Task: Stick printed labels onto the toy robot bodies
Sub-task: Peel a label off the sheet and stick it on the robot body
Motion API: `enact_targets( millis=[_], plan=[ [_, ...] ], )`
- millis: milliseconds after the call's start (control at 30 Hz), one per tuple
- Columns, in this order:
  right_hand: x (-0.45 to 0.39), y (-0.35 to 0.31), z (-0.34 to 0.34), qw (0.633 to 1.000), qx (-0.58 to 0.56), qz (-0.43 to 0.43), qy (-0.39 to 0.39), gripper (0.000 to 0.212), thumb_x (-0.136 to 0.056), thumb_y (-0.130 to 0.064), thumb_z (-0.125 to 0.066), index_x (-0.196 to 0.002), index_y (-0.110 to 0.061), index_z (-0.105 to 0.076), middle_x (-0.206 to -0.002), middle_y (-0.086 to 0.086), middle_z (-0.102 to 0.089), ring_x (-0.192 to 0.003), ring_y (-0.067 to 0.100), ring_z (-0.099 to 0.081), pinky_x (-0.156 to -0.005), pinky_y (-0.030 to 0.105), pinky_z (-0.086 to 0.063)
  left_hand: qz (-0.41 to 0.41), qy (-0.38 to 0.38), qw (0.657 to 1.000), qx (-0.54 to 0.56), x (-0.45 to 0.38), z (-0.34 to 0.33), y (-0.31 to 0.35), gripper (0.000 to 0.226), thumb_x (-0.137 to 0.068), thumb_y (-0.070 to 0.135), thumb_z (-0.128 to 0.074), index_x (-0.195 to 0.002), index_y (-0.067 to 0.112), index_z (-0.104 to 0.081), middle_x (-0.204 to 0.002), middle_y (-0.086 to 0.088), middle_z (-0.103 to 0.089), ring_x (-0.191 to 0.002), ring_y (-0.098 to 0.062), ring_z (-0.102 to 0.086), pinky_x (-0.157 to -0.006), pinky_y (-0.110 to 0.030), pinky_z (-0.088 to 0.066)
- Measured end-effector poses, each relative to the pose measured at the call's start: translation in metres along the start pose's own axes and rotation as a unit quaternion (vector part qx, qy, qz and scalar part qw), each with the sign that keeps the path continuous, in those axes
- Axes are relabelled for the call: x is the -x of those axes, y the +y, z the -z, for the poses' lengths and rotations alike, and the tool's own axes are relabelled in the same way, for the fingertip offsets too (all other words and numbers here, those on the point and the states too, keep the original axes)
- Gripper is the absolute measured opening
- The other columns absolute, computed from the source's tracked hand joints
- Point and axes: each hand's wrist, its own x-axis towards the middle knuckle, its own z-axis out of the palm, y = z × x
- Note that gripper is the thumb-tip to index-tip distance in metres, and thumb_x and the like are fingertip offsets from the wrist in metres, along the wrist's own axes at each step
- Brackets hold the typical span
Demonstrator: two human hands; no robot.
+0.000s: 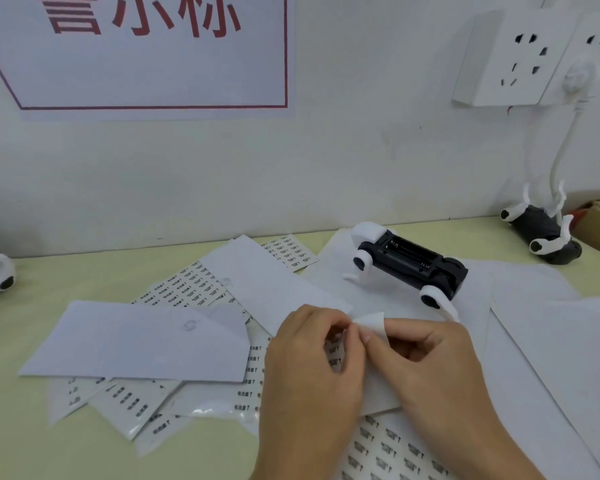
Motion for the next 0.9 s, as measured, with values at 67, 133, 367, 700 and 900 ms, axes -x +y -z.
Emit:
enact_targets(
  millis=[67, 133, 367, 700, 900],
  plan=[
    [0.0, 0.001, 0.0, 1.0, 0.014, 0.009, 0.008, 0.026, -0.09, -0.015, -0.068, -0.077, -0.034, -0.081, -0.071, -0.002, -0.076, -0.066, 0.019, -0.071, -0.059, 0.026, -0.056, 0.003, -0.01, 1.0, -0.012, 0.0, 0.002, 0.001, 0.007, -0.087, 0.017, -0.073, -0.085, 0.023, -0.069, -0.084, 0.017, -0.062, -0.082, -0.005, -0.061, -0.073, -0.026, -0.052],
    [0.0, 0.003, 0.001, 1.0, 0.019, 0.007, 0.01, 0.022, -0.09, -0.018, -0.068, -0.076, -0.03, -0.081, -0.068, 0.001, -0.074, -0.066, 0.029, -0.068, -0.056, 0.031, -0.053, 0.0, -0.018, 0.999, -0.027, -0.001, 0.003, 0.003, 0.007, -0.088, 0.017, -0.072, -0.086, 0.022, -0.068, -0.084, 0.016, -0.061, -0.082, -0.005, -0.06, -0.072, -0.025, -0.05],
    [-0.002, 0.004, 0.005, 0.998, -0.058, -0.026, -0.007, 0.013, -0.088, -0.02, -0.072, -0.081, -0.027, -0.08, -0.08, -0.001, -0.077, -0.073, 0.014, -0.074, -0.06, 0.022, -0.056, 0.013, -0.02, 0.999, 0.028, -0.004, 0.004, 0.006, 0.005, -0.088, 0.02, -0.063, -0.086, 0.017, -0.067, -0.084, 0.012, -0.064, -0.084, -0.008, -0.062, -0.075, -0.029, -0.051],
    [-0.006, 0.013, 0.011, 0.989, -0.13, -0.067, -0.012, 0.017, -0.067, -0.04, -0.065, -0.067, -0.024, -0.068, -0.072, 0.001, -0.065, -0.071, 0.019, -0.062, -0.068, 0.042, -0.048, -0.032, -0.023, 0.999, 0.016, -0.003, 0.004, 0.008, 0.003, -0.087, 0.017, -0.065, -0.089, 0.019, -0.065, -0.089, 0.014, -0.06, -0.091, -0.007, -0.056, -0.079, -0.012, -0.041],
    [-0.006, 0.013, 0.009, 0.992, -0.116, -0.049, -0.008, 0.013, -0.081, -0.026, -0.064, -0.079, -0.019, -0.075, -0.079, 0.005, -0.073, -0.075, 0.022, -0.069, -0.07, 0.041, -0.055, -0.05, 0.008, 0.999, -0.007, -0.002, 0.002, 0.008, 0.003, -0.085, 0.013, -0.067, -0.086, 0.015, -0.07, -0.084, 0.01, -0.064, -0.083, -0.011, -0.059, -0.072, -0.02, -0.045]
  ],
)
